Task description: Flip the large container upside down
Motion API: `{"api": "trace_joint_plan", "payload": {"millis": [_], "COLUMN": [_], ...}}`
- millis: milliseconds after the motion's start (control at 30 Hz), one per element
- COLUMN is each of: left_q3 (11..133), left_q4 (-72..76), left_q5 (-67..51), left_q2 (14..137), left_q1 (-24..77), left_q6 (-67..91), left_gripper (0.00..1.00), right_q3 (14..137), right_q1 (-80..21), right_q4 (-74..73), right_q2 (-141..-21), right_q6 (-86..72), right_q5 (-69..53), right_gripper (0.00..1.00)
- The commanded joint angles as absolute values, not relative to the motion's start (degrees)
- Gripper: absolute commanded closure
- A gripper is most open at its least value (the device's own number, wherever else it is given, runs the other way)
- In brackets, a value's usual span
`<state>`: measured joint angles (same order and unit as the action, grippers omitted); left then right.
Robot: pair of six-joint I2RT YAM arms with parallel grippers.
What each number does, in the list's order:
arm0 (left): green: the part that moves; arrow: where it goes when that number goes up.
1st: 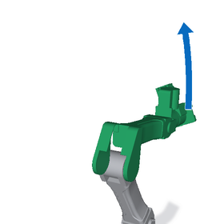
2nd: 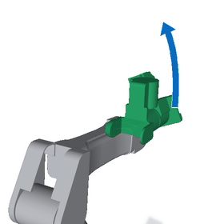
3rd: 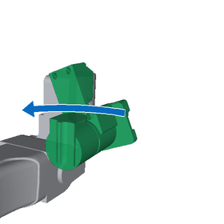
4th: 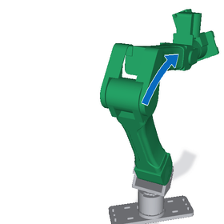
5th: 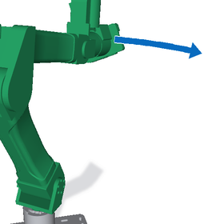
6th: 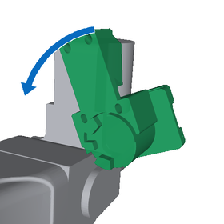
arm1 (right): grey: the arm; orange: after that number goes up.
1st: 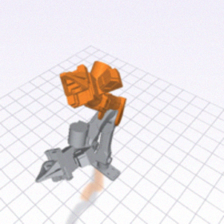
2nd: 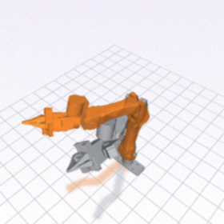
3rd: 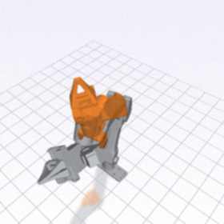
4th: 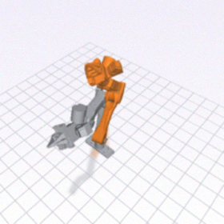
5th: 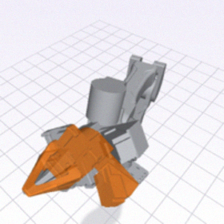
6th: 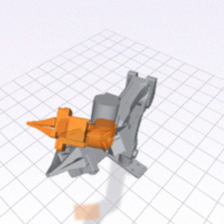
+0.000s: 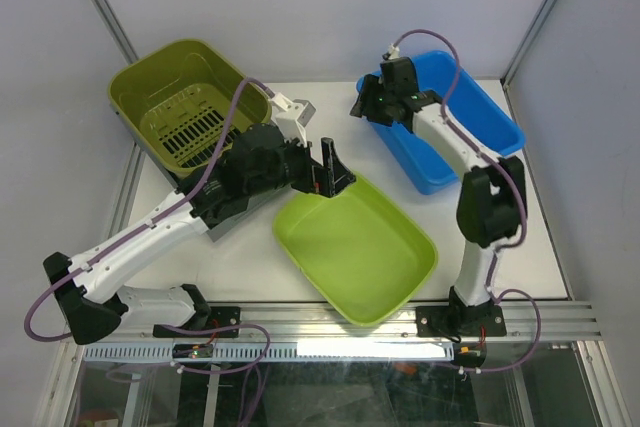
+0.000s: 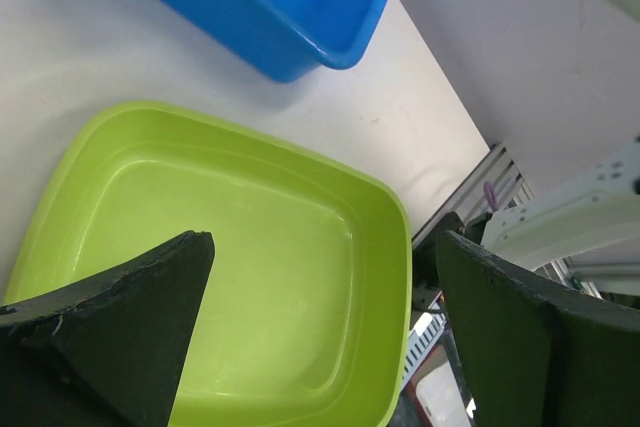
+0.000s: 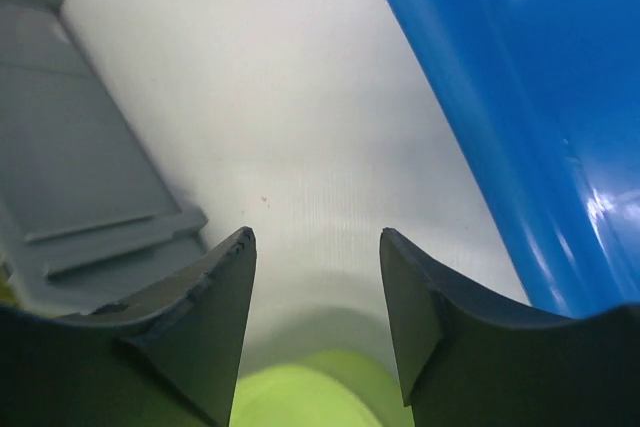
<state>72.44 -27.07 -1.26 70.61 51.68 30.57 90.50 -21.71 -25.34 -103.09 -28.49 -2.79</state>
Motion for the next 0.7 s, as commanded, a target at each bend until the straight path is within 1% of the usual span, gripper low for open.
{"api": "trace_joint_plan", "payload": {"millis": [0, 67, 200, 367, 433, 500, 667], "left_q3": [74.1, 73.8, 73.0, 73.2, 73.4, 73.4, 73.2], "left_q4": [-28.2, -28.5, -28.4, -28.8, -28.9, -28.9, -28.9], "left_q5": [1.9, 1.8, 1.3, 0.0, -0.3, -0.6, -0.7], "left_q2": [69.2, 69.2, 68.6, 68.8, 68.9, 69.1, 69.1], "left_q1": [51.7, 51.6, 51.6, 51.6, 51.6, 51.6, 51.6], "left_q6": [31.2, 31.4, 31.4, 31.0, 31.1, 31.2, 31.6], "left_gripper": [0.01, 0.01, 0.01, 0.01, 0.01, 0.01, 0.01], "right_q3": [104.1, 111.1, 122.6, 124.1, 124.0, 124.6, 127.2], "right_q1": [-23.2, -23.2, -22.7, -20.2, -19.6, -18.0, -13.6], "right_q4": [-29.4, -32.8, -38.6, -38.5, -37.9, -38.0, -37.8], "right_q2": [-113.3, -119.4, -128.3, -130.5, -130.6, -131.1, -132.7], "right_q6": [-26.5, -26.3, -28.5, -36.8, -38.2, -38.8, -38.5], "right_q5": [-2.3, 0.0, 10.6, 19.3, 23.3, 24.7, 19.6], "right_gripper": [0.45, 0.45, 0.45, 0.44, 0.44, 0.44, 0.43]}}
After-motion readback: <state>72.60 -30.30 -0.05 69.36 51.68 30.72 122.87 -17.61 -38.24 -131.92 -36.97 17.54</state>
